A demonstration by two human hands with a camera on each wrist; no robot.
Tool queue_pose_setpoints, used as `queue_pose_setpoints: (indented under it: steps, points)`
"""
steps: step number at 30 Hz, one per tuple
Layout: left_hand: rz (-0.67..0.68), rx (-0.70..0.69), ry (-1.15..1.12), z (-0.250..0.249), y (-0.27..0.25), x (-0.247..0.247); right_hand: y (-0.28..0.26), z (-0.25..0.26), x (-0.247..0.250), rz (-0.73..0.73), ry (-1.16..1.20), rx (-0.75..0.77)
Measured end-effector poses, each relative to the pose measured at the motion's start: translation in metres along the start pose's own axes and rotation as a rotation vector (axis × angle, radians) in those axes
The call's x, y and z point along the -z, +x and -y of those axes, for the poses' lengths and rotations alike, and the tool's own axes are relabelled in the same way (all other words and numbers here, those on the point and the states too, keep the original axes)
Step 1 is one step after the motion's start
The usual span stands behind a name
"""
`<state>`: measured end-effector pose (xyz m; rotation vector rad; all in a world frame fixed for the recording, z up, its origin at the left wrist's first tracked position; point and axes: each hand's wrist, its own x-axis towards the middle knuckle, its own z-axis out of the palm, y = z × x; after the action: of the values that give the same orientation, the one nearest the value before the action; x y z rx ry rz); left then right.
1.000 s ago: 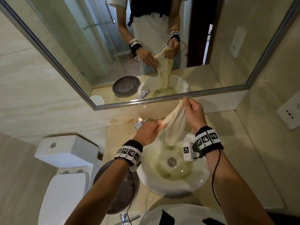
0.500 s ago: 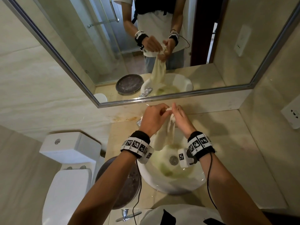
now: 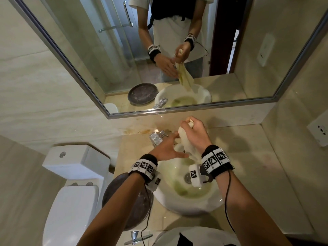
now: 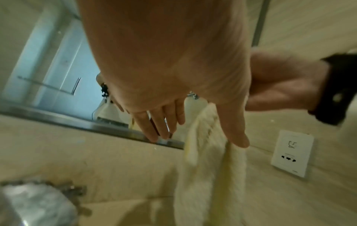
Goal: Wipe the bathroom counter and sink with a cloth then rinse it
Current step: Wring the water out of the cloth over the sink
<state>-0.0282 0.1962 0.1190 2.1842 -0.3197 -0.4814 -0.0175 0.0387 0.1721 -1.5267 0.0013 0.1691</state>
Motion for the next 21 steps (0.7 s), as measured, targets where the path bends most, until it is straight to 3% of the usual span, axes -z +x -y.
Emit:
queue_pose_setpoints:
  steps: [4, 11, 16, 21]
  points:
    - [-0.008, -0.023, -0.142, 0.003, 0.014, -0.029, -0.003, 0.015, -0.006, -0.002, 0.181, -0.062]
    - [-0.108, 0.052, -0.084, 0.046, 0.012, -0.05, 0.01, 0.002, 0.012, -0.153, 0.318, -0.123]
    - [-0.066, 0.103, -0.009, 0.063, -0.002, -0.049, 0.019, -0.027, 0.034, -0.307, 0.433, -0.188]
    - [-0.049, 0.129, 0.144, 0.073, -0.006, -0.051, 0.021, -0.045, 0.048, -0.391, 0.391, -0.236]
